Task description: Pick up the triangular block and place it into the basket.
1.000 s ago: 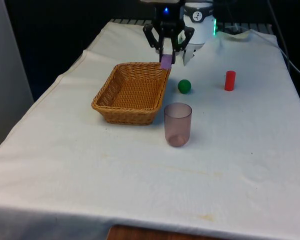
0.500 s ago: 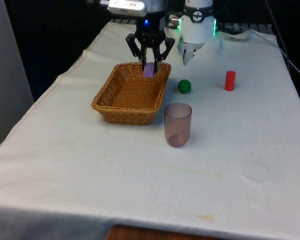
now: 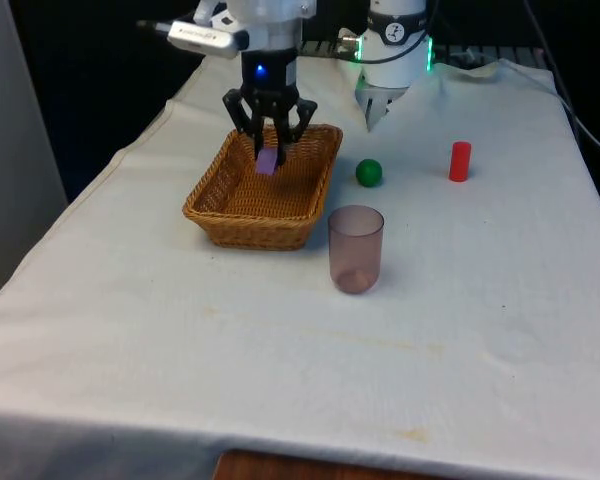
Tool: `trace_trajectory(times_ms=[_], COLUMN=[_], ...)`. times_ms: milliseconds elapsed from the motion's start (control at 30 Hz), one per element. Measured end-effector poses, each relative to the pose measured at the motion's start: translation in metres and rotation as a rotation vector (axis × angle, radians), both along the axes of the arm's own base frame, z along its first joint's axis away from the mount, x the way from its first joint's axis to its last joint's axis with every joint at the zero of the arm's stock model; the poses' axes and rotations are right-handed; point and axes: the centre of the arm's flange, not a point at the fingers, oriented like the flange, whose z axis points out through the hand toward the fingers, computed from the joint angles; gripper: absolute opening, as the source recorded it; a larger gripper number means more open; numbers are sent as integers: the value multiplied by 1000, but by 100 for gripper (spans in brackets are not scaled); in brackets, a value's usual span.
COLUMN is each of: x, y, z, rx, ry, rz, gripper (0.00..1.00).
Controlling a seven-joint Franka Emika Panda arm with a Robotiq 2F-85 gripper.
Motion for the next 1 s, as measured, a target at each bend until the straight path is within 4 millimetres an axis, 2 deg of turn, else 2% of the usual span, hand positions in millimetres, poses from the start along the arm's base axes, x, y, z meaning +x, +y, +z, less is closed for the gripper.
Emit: trace_trajectory(times_ms=[167, 600, 700, 733, 833, 867, 1000], x=[-1, -1, -1, -1, -1, -1, -1], y=[-9, -15, -15, -15, -15, -15, -15], z=[-20, -27, -27, -27, -27, -27, -27], rx=[-1, 17, 17, 17, 17, 17, 17], ry=[-15, -30, -30, -30, -30, -30, -30], rz=[-8, -9, -9, -9, -9, -9, -9], gripper=[34, 34, 44, 44, 58, 67, 88])
